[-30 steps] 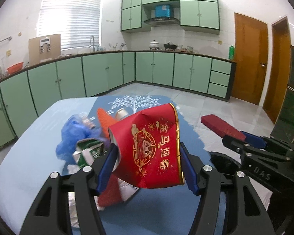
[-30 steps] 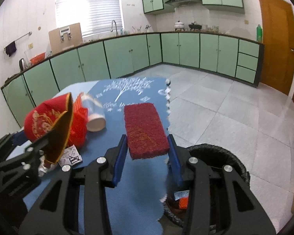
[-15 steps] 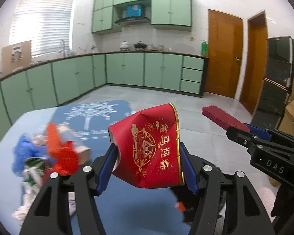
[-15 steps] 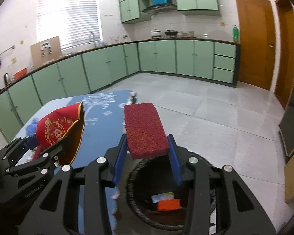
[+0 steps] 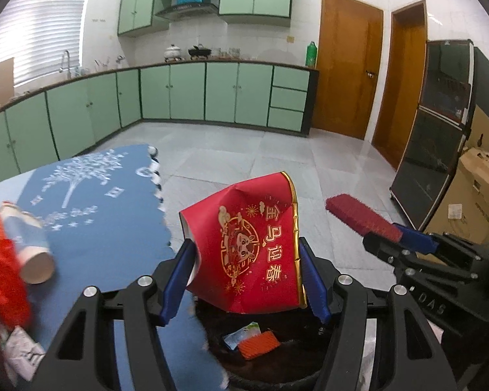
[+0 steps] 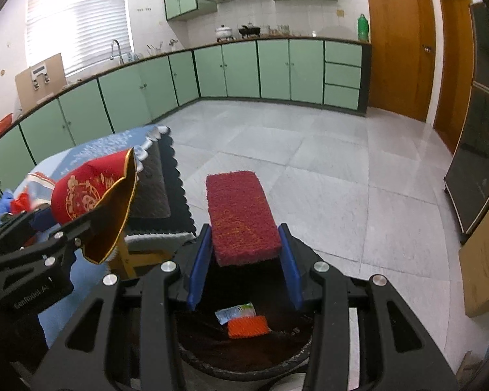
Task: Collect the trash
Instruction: 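Move both held items over the bin and open both grippers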
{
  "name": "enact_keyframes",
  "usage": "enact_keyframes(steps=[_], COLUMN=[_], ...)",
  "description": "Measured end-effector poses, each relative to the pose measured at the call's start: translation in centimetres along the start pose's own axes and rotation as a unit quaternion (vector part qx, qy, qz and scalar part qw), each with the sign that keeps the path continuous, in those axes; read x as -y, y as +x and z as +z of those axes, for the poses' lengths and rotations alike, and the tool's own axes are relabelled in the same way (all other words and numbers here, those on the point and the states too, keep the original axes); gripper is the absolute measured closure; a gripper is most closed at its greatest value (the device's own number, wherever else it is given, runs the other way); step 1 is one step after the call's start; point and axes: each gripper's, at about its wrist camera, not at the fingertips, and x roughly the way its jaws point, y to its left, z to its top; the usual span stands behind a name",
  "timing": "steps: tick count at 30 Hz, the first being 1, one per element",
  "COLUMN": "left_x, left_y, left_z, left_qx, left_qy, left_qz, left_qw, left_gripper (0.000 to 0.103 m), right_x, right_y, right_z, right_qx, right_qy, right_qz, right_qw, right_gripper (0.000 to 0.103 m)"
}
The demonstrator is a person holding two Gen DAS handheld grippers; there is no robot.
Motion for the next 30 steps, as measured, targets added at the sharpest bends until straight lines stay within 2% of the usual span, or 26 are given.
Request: enact_keyframes(steps=[2, 3, 4, 9, 10, 12, 22, 30], left_x=[0.5, 0.7, 0.7, 1.4, 1.3, 1.3, -0.1, -3.8], left_y=[1.3, 2.0, 2.5, 4.1, 4.3, 4.6, 2.9, -2.3], left_z=[0.1, 0.2, 0.2, 0.1, 0.2, 0.2, 0.2, 0.6], left_qx=[-0.014, -0.021, -0.027, -0.049, -0.052, -0.056, -0.041, -0.008], left_qy=[0.006, 0.007, 0.006, 0.008, 0.005, 0.002, -0.002, -0.015], left_qz=[-0.009, -0.011, -0.015, -0.039, -0.045, -0.053, -0.03, 0.013], left_qw=[0.9999, 0.9997, 0.9995, 0.998, 0.9976, 0.997, 0.9987, 0.9998], left_gripper=[0.039, 0.038, 0.033, 0.028, 0.024, 0.023, 0.023, 0.023], right_x=[0.7, 1.1, 1.5, 3.1, 3.3, 3.4, 3.1, -0.3], right_y=[1.3, 1.7, 2.1, 3.0, 2.9, 2.8, 1.0, -1.4], right_z=[-0.4, -0.6, -0.7, -1.1, -1.1, -1.2, -0.9, 0.3], right_qx=[-0.012, -0.015, -0.017, -0.028, -0.027, -0.023, -0.008, 0.016], right_qy=[0.004, 0.008, 0.012, 0.03, 0.035, 0.039, 0.04, 0.025], right_qz=[-0.003, -0.006, -0.009, -0.015, -0.016, -0.02, -0.019, 0.014], right_qw=[1.0, 1.0, 1.0, 0.999, 0.999, 0.999, 0.999, 0.999], right_gripper=[0.06, 0.051, 0.047, 0.044, 0.042, 0.039, 0.039, 0.038])
